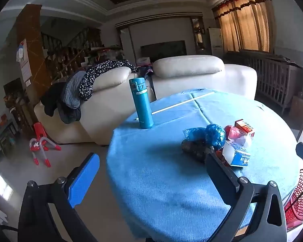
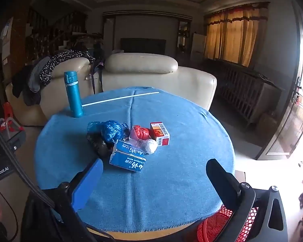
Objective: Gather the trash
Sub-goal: 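Move both grippers toward the pile of items on the blue table, then grasp the blue-white box with the left gripper while the right gripper grasps the clear plastic tray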
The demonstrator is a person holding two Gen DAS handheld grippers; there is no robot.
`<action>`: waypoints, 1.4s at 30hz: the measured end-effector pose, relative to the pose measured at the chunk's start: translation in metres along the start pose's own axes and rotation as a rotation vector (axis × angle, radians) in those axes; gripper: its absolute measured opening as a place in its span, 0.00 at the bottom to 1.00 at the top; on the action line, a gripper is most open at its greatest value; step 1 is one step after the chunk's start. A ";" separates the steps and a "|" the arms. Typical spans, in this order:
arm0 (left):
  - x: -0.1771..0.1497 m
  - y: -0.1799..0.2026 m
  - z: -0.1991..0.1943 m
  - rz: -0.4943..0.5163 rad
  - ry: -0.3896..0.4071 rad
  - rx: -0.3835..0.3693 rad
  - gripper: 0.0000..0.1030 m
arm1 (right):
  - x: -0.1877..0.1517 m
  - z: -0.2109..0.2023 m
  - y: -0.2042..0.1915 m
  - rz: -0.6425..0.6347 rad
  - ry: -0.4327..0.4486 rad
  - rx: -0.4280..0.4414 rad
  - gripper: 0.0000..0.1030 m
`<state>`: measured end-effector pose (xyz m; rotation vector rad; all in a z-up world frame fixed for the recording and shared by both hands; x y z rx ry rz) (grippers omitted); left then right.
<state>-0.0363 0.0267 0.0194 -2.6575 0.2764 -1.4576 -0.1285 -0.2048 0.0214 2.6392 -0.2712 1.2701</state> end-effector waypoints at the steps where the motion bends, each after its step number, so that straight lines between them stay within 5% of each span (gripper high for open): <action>1: -0.001 0.000 0.000 0.001 -0.002 -0.002 1.00 | 0.000 0.001 -0.001 -0.001 -0.003 -0.004 1.00; 27: -0.006 0.023 0.033 0.038 -0.082 -0.035 1.00 | 0.001 0.023 0.008 0.013 -0.025 -0.014 1.00; 36: -0.012 0.037 0.056 0.066 -0.134 -0.101 1.00 | 0.007 0.059 0.024 0.109 -0.096 0.126 1.00; 42: -0.020 0.059 0.080 0.094 -0.215 -0.247 1.00 | 0.004 0.127 0.034 0.165 -0.261 0.260 1.00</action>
Point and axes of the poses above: each gripper's, at about its wrist camera, not at the fingertips, and z roughly the way its jaws point, y to its right, x to its top, the point moved 6 cm from there along z, roughly the way its jaws point, and after that the axes turned 3 degrees about -y, right-handed, at the moved point
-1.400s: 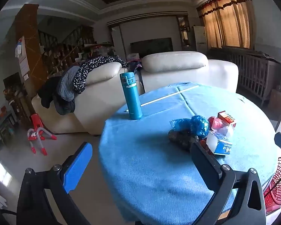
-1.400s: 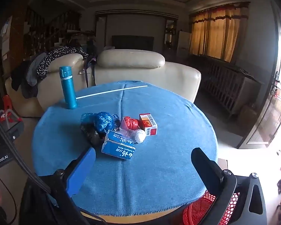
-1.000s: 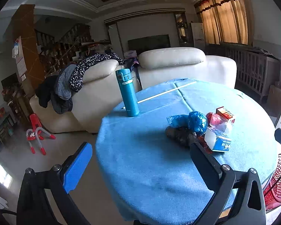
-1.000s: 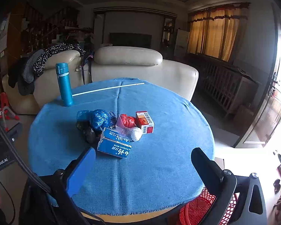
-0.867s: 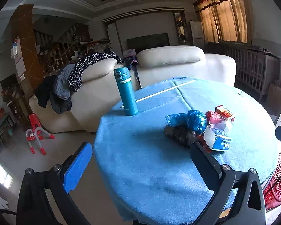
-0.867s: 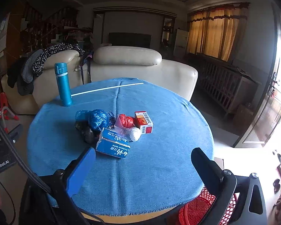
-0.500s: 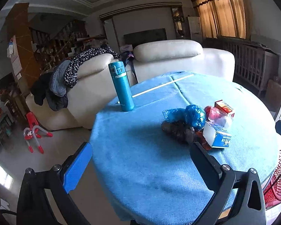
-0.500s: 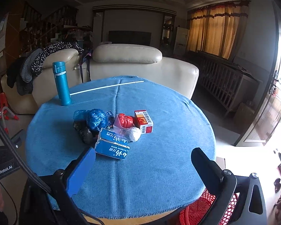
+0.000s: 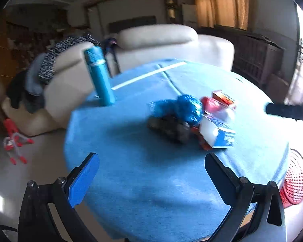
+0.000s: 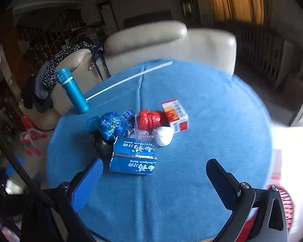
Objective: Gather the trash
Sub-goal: 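Grasp the blue-white box with the left gripper while the right gripper grasps the clear plastic tray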
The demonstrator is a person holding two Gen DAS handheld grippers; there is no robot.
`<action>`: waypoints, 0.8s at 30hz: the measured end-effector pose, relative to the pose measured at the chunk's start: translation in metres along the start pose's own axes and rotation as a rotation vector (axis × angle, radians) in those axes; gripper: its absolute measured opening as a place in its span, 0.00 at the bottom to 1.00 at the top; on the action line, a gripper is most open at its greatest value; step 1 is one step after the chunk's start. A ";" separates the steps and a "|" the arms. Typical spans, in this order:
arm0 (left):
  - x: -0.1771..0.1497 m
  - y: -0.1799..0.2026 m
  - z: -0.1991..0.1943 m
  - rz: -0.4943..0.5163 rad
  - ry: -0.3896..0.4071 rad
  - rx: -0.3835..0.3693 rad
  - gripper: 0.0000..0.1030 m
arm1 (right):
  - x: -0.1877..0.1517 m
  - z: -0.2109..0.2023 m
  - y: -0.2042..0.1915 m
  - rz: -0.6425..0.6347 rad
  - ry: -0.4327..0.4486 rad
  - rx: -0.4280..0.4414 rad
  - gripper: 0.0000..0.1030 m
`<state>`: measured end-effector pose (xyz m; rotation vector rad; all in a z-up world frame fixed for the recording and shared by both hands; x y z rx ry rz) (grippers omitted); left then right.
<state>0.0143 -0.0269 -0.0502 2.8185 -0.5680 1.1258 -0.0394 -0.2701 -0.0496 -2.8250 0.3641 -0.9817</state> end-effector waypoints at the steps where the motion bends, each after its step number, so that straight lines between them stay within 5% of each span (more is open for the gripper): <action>1: 0.000 0.003 0.005 0.003 -0.015 -0.022 1.00 | 0.003 0.011 0.003 0.030 -0.036 0.043 1.00; 3: -0.001 0.005 0.012 0.004 -0.035 -0.050 1.00 | 0.012 0.035 0.007 0.065 -0.068 0.113 1.00; 11: 0.006 0.023 0.046 -0.031 -0.154 -0.233 1.00 | 0.027 0.136 0.013 0.101 -0.252 0.146 0.99; 13: 0.009 0.026 0.052 -0.040 -0.172 -0.249 1.00 | 0.029 0.147 0.013 0.117 -0.268 0.148 0.78; 14: 0.011 0.028 0.057 -0.044 -0.186 -0.265 1.00 | 0.030 0.152 0.012 0.121 -0.273 0.159 0.56; 15: 0.013 0.030 0.061 -0.048 -0.193 -0.275 1.00 | 0.030 0.157 0.013 0.124 -0.287 0.163 0.56; 24: 0.035 0.062 0.098 -0.081 -0.258 -0.403 1.00 | 0.029 0.110 0.031 0.131 -0.145 0.214 0.55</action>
Point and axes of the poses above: each gripper's, at about its wrist camera, not at the fingertips, and z roughly the way its jaws point, y to its right, x to its top, the point moved 6 cm from there along z, roughly the way its jaws point, and after that the axes turned 3 degrees about -y, right-handed, at the moved point
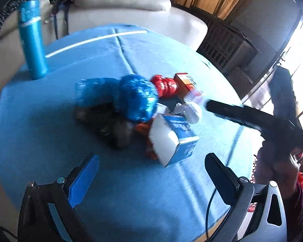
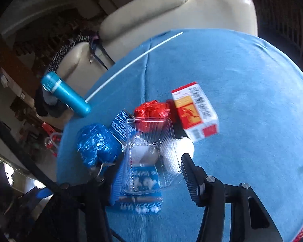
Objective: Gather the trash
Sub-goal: 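Grasp the blue-white box with the left gripper while the right gripper grasps the clear plastic tray, then carry both items over the red wastebasket and open both grippers to drop them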
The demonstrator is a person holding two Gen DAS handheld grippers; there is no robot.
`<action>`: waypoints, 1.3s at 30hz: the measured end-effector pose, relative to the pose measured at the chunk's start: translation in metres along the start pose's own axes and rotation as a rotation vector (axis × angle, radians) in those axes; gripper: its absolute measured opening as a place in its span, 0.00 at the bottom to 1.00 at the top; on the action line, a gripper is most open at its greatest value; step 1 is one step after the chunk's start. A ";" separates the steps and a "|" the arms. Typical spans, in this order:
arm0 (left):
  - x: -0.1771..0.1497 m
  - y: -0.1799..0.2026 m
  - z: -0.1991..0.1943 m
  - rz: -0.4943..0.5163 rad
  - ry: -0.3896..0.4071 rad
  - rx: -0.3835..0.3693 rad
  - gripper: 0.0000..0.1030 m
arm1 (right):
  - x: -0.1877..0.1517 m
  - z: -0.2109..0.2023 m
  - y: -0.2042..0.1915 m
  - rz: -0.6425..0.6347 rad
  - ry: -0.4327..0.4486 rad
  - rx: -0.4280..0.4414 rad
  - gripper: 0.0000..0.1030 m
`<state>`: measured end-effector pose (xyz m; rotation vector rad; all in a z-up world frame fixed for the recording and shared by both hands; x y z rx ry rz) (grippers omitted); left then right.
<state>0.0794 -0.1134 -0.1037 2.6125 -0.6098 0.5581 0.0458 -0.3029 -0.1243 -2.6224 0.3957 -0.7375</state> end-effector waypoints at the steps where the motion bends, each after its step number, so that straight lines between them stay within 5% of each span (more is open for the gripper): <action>1: 0.003 0.003 0.008 -0.002 -0.012 -0.006 1.00 | -0.003 -0.007 0.005 0.006 0.010 0.001 0.55; 10: 0.014 0.025 0.052 -0.020 -0.049 -0.005 0.98 | -0.051 -0.075 0.059 0.084 0.082 -0.020 0.55; 13: 0.007 0.026 0.065 -0.027 -0.078 -0.029 0.62 | -0.066 -0.091 0.068 0.075 0.111 -0.049 0.55; 15: 0.006 0.027 0.066 -0.037 -0.060 -0.027 0.58 | -0.073 -0.098 0.071 0.069 0.126 -0.060 0.55; 20: 0.006 0.032 0.048 -0.034 0.004 -0.058 0.30 | -0.092 -0.107 0.081 0.076 0.145 -0.074 0.55; 30: -0.003 0.057 0.020 0.069 0.075 -0.038 0.13 | -0.110 -0.119 0.090 0.115 0.172 -0.025 0.55; 39: -0.012 0.122 -0.005 0.234 0.126 -0.073 0.12 | -0.121 -0.169 0.116 0.155 0.276 -0.027 0.55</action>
Point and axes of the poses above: each gripper's, at about its wrist camera, not at the fingertips, and z roughly the way its jaws point, y to its right, x to its top, the point moved 6 cm from there along z, roughly the way its jaws point, and after that the axes turned 3 degrees about -y, right-handed, at the moved point
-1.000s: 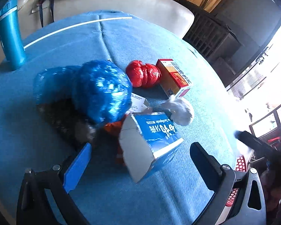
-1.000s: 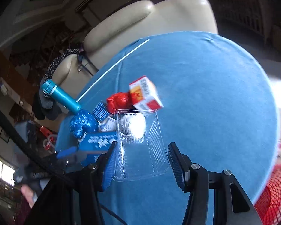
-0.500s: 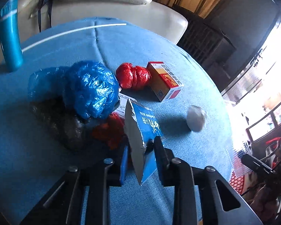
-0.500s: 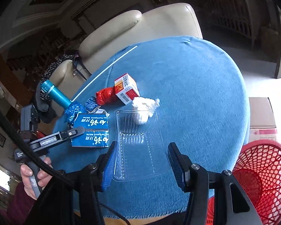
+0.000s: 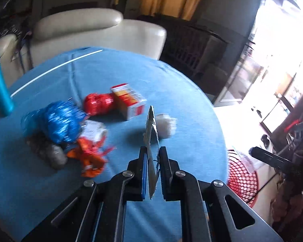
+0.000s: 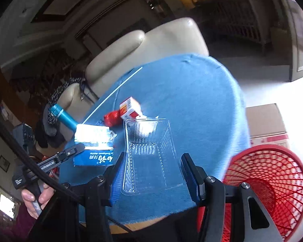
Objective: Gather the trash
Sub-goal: 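Carry both items over the red wastebasket and open both grippers to drop them, then bring both open grippers back over the table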
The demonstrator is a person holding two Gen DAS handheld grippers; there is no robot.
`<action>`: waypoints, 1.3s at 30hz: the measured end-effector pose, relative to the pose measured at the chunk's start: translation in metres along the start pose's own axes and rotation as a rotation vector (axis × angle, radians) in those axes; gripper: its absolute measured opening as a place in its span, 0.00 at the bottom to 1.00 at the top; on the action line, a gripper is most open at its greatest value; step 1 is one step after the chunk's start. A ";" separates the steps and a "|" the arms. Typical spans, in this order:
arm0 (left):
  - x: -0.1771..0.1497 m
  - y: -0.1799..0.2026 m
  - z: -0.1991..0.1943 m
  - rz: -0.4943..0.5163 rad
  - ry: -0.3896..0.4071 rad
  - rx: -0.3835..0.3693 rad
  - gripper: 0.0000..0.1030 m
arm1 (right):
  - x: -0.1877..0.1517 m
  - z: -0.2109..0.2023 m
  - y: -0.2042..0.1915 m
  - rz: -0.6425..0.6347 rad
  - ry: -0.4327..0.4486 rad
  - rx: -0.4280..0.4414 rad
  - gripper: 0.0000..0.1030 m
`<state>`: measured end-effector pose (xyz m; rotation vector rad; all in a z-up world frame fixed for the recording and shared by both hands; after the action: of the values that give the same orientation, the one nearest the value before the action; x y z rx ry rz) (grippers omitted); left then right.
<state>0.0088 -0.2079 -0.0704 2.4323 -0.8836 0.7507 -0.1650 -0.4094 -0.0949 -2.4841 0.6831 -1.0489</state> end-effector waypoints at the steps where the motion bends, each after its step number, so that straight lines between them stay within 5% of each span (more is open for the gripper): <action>1: 0.001 0.014 -0.001 0.030 0.000 -0.015 0.12 | -0.001 -0.007 0.005 0.007 0.010 -0.007 0.55; 13: -0.021 0.162 0.018 0.280 -0.107 -0.257 0.16 | -0.024 -0.084 0.090 0.144 0.083 -0.113 0.58; 16: -0.029 0.193 0.030 0.333 -0.135 -0.298 0.27 | -0.036 -0.092 0.112 0.204 0.071 -0.145 0.60; 18: -0.034 0.209 0.038 0.358 -0.170 -0.312 0.47 | -0.041 -0.095 0.126 0.249 0.064 -0.157 0.63; 20: -0.038 0.214 0.047 0.377 -0.179 -0.315 0.50 | -0.045 -0.098 0.139 0.301 0.061 -0.163 0.66; 30: -0.027 0.155 0.036 0.307 -0.152 -0.224 0.56 | -0.033 -0.087 0.135 0.310 0.080 -0.151 0.70; 39: -0.019 0.033 -0.002 0.111 -0.071 -0.035 0.65 | -0.010 -0.031 0.074 0.213 0.005 -0.057 0.70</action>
<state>-0.0268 -0.2215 -0.0734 2.4076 -1.0580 0.6859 -0.2155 -0.4688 -0.1161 -2.3920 0.9670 -0.9690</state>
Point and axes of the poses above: each gripper's, at about its wrist camera, not at the fingertips, and z roughly the way its jaws point, y to its right, x to its top, the point moved 6 cm from there along z, roughly the way its jaws point, and after that the axes turned 3 degrees about -y, right-handed, at the moved point
